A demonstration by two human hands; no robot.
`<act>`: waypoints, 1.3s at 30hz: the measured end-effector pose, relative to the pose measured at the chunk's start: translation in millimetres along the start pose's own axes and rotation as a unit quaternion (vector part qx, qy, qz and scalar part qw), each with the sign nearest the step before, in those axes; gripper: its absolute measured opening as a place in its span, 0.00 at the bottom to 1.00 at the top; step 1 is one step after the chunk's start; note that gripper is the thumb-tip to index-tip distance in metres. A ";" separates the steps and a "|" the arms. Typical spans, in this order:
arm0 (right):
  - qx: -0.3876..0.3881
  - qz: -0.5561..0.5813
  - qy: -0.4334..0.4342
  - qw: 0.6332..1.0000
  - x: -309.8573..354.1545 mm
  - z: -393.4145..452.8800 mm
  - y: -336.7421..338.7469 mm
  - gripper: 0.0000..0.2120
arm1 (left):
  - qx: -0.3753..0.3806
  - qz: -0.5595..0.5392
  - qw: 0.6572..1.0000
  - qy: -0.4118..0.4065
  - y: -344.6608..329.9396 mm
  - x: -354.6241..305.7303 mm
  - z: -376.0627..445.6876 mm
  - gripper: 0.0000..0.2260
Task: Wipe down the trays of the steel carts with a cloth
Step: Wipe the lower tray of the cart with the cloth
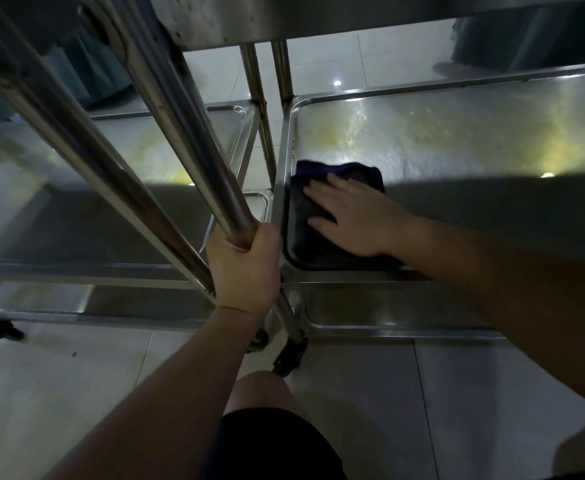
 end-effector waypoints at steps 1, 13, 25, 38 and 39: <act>-0.006 -0.005 -0.036 0.999 -11.1 18.2 5.0 0.34 | 0.000 0.005 1.000 -0.002 0.3 0.0 0.2 0.15; 0.006 -0.019 -0.040 0.999 51.4 69.3 -1.7 0.36 | 0.013 -0.019 1.000 -0.021 -2.8 0.2 4.4 0.17; 0.018 -0.006 0.055 0.998 65.5 -51.8 -15.6 0.39 | -0.022 0.036 0.999 0.010 -0.6 -0.8 -2.5 0.16; -0.010 -0.088 0.006 0.996 -25.1 -152.1 -8.7 0.31 | -0.071 0.175 0.980 0.061 16.1 -12.3 -23.8 0.10; -0.009 -0.087 -0.001 0.996 -31.5 -157.3 -7.8 0.32 | -0.074 0.191 0.978 0.038 17.8 -14.8 -31.0 0.11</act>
Point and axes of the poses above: each hand's wrist, its own z-axis towards the middle knuckle, its own y-axis out of the back of the hand, x = y × z, the point moved 10 cm from there along z, towards the middle knuckle, and after that the axes turned 8 degrees about -z, right-handed, at the moved point
